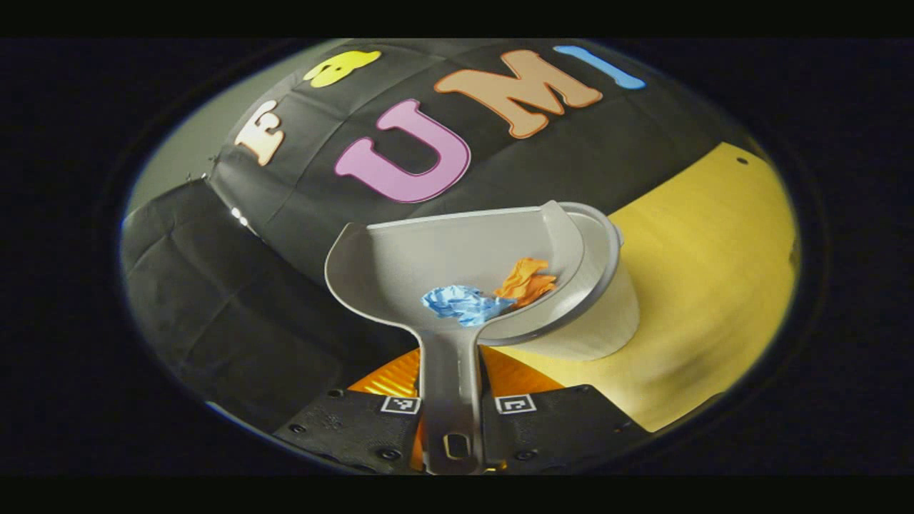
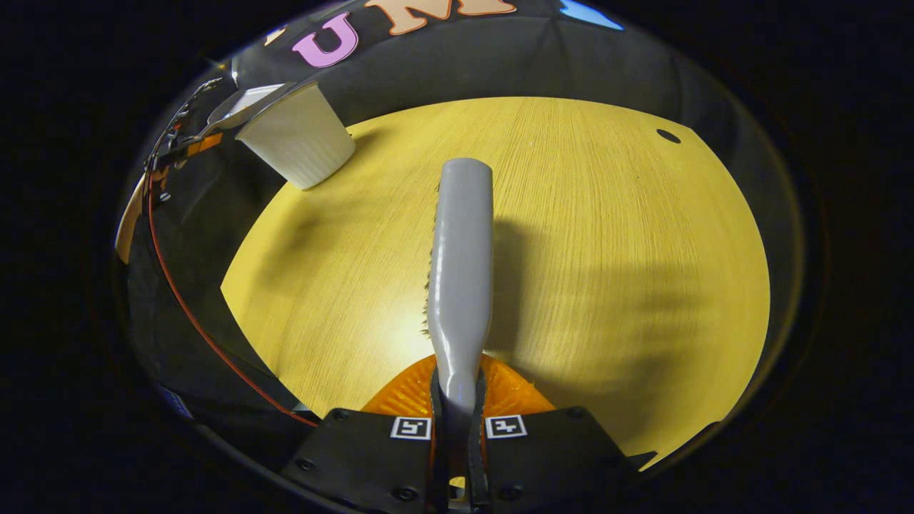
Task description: Pick up the small broom and dustpan from the desktop, sweep the trash into the dustpan with the broom, and then empty the trash into the garbage bin.
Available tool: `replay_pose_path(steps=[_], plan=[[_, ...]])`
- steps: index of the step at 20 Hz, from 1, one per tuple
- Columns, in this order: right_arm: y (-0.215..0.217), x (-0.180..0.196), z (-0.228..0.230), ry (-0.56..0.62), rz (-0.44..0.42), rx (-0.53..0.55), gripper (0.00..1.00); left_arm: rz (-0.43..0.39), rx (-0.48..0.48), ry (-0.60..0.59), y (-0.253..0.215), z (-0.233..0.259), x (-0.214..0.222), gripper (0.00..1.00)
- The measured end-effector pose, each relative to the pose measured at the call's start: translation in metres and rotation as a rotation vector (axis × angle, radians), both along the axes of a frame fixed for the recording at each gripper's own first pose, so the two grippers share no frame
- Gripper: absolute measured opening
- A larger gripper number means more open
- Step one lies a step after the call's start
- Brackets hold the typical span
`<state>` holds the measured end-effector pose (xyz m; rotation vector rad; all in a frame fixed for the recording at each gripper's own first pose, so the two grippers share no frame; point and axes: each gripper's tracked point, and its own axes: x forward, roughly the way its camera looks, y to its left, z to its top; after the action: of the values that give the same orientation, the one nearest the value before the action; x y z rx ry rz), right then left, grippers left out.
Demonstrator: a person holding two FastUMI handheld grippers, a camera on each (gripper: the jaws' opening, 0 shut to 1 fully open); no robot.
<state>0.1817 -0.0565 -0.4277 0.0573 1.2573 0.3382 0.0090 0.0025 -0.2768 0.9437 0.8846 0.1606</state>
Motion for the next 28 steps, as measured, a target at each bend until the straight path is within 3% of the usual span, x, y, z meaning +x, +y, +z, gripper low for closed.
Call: replay_pose_path(steps=[4,10,12,15,18,21,25,26,28], plan=[[-0.002,0.004,0.004,-0.001,0.006,-0.019,0.13,-0.163,0.258,0.147,0.013,0.002,-0.007,0.24],[-0.002,0.006,0.003,0.0,0.018,-0.038,0.13,-0.316,0.523,0.268,0.01,0.01,-0.006,0.25],[-0.003,0.007,0.005,0.001,0.018,-0.042,0.13,-0.353,0.566,0.281,0.008,0.009,-0.008,0.24],[-0.002,0.007,0.006,-0.004,0.012,-0.049,0.13,-0.356,0.541,0.272,0.006,0.008,-0.007,0.24],[-0.002,0.004,0.008,-0.035,-0.009,-0.05,0.13,-0.278,0.405,0.205,0.007,0.003,-0.014,0.24],[-0.001,0.002,0.011,-0.065,-0.019,-0.054,0.13,-0.16,0.16,0.063,-0.004,0.002,-0.028,0.24],[-0.001,0.0,0.018,-0.105,-0.041,-0.059,0.13,-0.058,-0.164,-0.162,-0.054,0.011,-0.051,0.23],[-0.001,-0.001,0.02,-0.119,-0.051,-0.059,0.13,-0.045,-0.258,-0.192,-0.071,0.009,-0.054,0.27],[0.001,-0.003,0.025,-0.14,-0.076,-0.056,0.13,-0.009,-0.451,-0.213,-0.11,-0.003,-0.071,0.21]])
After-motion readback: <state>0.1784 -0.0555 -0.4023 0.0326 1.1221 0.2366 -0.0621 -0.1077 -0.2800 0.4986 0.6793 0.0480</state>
